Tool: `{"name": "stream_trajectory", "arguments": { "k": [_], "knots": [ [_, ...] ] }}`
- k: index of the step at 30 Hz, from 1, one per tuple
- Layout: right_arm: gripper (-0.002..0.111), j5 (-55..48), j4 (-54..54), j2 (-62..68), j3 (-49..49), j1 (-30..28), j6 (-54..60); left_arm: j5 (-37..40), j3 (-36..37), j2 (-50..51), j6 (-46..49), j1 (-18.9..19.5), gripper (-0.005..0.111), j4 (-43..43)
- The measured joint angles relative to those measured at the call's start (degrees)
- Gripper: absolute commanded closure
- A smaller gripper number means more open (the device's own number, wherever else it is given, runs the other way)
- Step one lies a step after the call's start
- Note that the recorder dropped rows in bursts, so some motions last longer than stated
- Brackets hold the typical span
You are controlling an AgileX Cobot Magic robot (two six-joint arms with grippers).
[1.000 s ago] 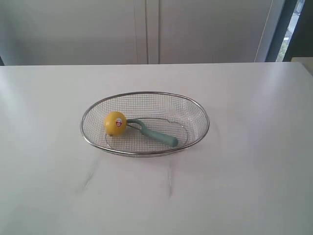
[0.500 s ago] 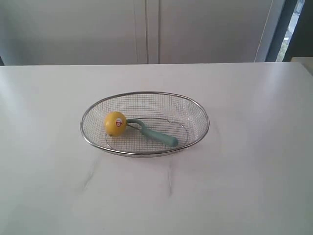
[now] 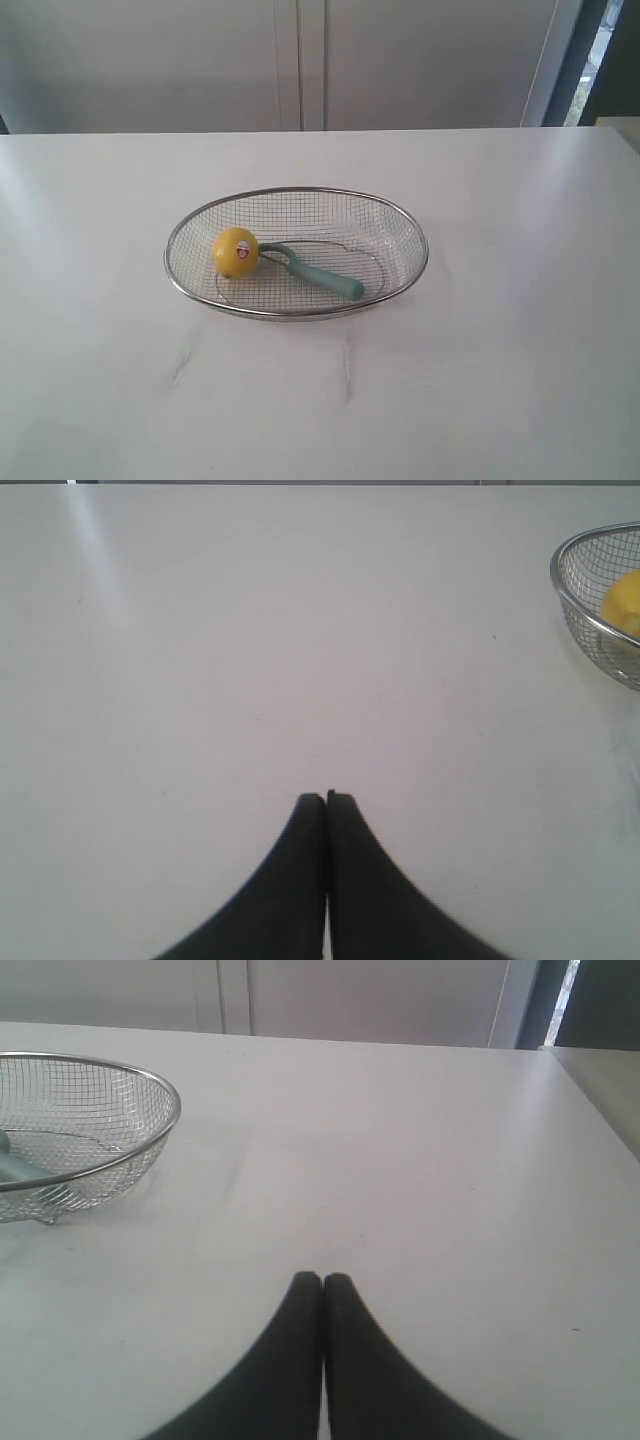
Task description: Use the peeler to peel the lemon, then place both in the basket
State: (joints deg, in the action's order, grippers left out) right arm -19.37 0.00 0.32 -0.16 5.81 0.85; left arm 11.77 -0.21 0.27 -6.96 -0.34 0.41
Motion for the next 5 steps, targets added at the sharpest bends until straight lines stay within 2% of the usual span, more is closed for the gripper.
{"name": "stream_trajectory", "arguments": {
  "k": [5],
  "knots": [
    [0.108,0.0,0.0,0.0,0.0,0.0,0.0,0.0,0.0,0.0,0.0,0.0,0.107,0.0]
  ]
}}
